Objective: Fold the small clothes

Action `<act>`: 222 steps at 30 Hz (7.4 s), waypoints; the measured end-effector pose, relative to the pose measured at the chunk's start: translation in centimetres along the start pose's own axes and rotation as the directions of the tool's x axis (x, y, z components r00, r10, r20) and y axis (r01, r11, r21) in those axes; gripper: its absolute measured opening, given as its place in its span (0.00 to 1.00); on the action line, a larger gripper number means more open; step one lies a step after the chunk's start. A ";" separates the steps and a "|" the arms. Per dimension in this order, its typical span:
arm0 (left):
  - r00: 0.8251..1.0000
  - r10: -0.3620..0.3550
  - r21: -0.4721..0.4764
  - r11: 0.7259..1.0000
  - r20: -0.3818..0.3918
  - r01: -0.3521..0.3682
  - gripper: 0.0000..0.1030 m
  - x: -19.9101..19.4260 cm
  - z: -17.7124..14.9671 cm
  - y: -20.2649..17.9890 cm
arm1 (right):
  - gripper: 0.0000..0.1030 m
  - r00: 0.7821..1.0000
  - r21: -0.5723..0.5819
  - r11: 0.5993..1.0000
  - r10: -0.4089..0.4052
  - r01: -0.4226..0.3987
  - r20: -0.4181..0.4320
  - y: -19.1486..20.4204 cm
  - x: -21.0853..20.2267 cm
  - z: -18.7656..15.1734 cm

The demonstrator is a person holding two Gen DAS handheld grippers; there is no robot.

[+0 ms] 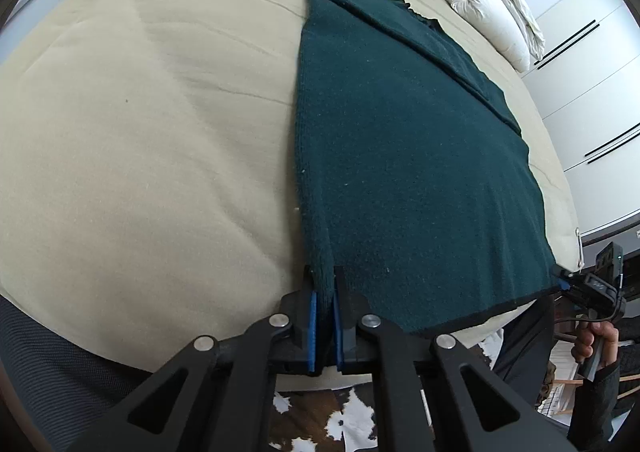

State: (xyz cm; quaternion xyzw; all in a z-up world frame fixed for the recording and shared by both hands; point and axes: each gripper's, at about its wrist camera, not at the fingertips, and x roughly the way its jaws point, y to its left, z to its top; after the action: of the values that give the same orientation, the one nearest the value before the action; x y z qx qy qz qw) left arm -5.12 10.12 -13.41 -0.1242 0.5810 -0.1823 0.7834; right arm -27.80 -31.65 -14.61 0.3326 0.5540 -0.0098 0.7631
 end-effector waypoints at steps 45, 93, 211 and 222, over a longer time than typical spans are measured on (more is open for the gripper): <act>0.822 -0.412 -0.181 0.842 0.394 0.509 0.07 -0.5 27.7 -0.7 | 0.07 0.805 0.012 0.887 0.413 -0.462 0.426 7.6 -0.4 28.6; 0.936 0.059 -0.037 0.998 0.348 -0.049 0.43 7.5 19.3 -0.3 | 0.51 0.925 -0.077 0.987 -0.105 0.142 0.366 5.9 8.2 23.3; 0.913 -0.061 0.029 0.998 0.402 0.054 0.43 14.1 33.4 -1.7 | 0.28 0.815 0.141 0.873 0.362 -0.466 0.453 6.0 17.4 35.4; 0.911 0.027 0.066 0.996 0.412 -0.060 0.43 15.0 32.8 -3.3 | 0.34 0.810 0.147 0.951 0.145 -0.274 0.569 6.9 14.1 32.1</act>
State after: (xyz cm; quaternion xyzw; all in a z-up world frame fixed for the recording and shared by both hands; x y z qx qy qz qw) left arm 29.60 0.13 -15.38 -0.1164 0.3985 -0.1572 0.8961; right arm 7.21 -37.89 -17.93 0.4580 0.2656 -0.0823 0.8443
